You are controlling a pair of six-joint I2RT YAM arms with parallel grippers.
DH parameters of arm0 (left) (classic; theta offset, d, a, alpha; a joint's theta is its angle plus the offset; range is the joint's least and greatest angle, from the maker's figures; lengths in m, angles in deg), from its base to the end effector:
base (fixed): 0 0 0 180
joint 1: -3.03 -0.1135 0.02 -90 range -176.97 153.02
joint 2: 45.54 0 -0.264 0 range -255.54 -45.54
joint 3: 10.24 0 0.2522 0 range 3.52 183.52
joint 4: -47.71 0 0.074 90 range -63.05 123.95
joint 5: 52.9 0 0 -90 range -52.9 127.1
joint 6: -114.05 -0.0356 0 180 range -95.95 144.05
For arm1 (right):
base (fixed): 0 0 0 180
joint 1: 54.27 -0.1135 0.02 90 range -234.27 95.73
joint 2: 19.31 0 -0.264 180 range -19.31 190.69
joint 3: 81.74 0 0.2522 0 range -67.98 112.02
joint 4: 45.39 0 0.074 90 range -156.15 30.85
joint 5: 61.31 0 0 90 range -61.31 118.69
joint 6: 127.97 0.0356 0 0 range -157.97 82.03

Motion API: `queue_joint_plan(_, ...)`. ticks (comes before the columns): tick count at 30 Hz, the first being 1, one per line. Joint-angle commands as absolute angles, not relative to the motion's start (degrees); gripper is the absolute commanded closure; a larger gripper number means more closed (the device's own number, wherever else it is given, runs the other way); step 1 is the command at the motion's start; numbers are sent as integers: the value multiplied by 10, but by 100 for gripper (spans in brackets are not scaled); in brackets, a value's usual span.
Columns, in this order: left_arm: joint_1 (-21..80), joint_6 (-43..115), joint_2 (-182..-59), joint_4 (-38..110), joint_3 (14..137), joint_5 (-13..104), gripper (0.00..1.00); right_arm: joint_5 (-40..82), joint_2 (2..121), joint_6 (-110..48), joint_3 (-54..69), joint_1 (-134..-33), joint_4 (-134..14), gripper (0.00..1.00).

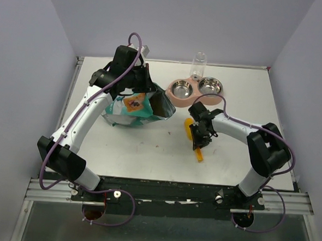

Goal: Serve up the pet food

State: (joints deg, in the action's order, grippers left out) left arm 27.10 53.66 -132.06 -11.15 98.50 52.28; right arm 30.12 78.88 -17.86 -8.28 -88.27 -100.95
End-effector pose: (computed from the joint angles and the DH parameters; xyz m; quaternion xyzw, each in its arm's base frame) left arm 0.2924 -0.1408 0.4077 0.0164 0.8875 -0.3063 0.3438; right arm 0.2535 0.1699 0.1613 -0.1194 0.9892 0.0274 0.0810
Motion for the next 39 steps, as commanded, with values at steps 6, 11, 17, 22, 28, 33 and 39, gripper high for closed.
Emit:
queue_joint_plan(6, 262, 533, -1303, -103, 975, 527, 100, -47, 756, -164, -90, -829, -948, 99)
queue_joint_plan(11, 262, 532, -1299, -102, 972, 529, 100, -251, 767, -151, -123, -799, -871, 98)
queue_joint_plan(17, 261, 533, -1297, -99, 969, 534, 100, -293, 826, -147, -187, -769, -787, 95)
queue_joint_plan(22, 261, 534, -1296, -96, 969, 536, 100, -256, 854, -141, -208, -748, -746, 84)
queue_joint_plan(28, 259, 535, -1295, -94, 966, 540, 100, -125, 828, -125, -225, -746, -747, 62)
queue_joint_plan(33, 257, 538, -1293, -91, 960, 543, 100, -64, 807, -115, -244, -740, -734, 47)
queue_joint_plan(39, 254, 538, -1287, -94, 956, 542, 100, 57, 744, -99, -188, -740, -857, 32)
